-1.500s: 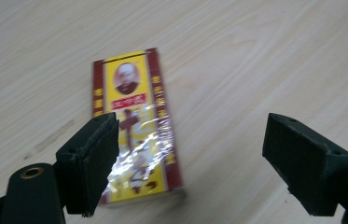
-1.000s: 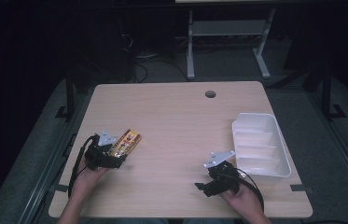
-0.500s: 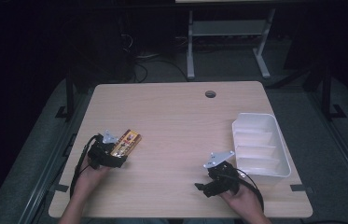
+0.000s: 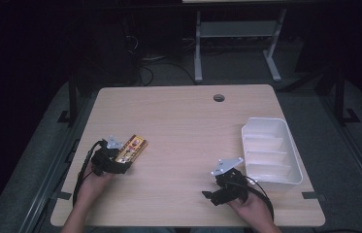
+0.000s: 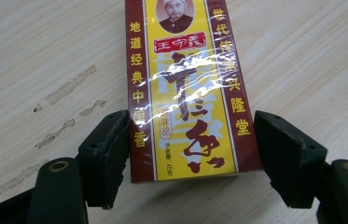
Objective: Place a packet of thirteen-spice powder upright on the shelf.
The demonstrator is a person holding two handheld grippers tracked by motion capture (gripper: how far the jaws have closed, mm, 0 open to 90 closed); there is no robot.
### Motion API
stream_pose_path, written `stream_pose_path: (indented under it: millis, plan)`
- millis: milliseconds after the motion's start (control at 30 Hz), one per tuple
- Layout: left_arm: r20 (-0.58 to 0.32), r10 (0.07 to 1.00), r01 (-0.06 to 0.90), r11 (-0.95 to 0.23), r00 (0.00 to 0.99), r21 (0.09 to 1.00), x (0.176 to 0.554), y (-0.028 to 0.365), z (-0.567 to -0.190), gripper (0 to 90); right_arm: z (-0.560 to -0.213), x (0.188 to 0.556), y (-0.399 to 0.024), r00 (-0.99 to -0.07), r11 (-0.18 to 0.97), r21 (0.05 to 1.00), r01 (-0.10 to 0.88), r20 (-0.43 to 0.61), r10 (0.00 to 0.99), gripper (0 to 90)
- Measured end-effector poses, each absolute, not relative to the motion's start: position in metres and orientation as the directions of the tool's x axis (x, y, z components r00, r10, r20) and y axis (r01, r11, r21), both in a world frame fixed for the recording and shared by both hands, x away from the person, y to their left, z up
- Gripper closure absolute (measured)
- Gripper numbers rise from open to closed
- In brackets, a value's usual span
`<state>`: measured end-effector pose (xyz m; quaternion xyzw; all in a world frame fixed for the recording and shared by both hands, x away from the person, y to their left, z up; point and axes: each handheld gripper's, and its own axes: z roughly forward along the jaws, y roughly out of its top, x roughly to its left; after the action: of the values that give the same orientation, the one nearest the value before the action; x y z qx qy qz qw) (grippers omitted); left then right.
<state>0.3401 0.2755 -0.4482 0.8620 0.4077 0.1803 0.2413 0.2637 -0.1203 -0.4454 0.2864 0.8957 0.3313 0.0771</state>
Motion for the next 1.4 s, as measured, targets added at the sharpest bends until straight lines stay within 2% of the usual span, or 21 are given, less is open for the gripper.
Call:
stream_pose_path:
  millis: [533,1400]
  plan:
    - [0.075,0.802,0.639,-0.524,0.592,0.564,0.3407,0.2781,-0.4465,32.3,-0.4462,0.2630,-0.1189,-0.827,0.622,0.633,0.462,0.054,0.560,22.8]
    - [0.138,0.792,0.620,-0.561,0.594,0.549,0.3387,0.2713,-0.4490,30.1,-0.4467,0.2629,-0.1188,-0.829,0.622,0.633,0.460,0.056,0.557,22.7]
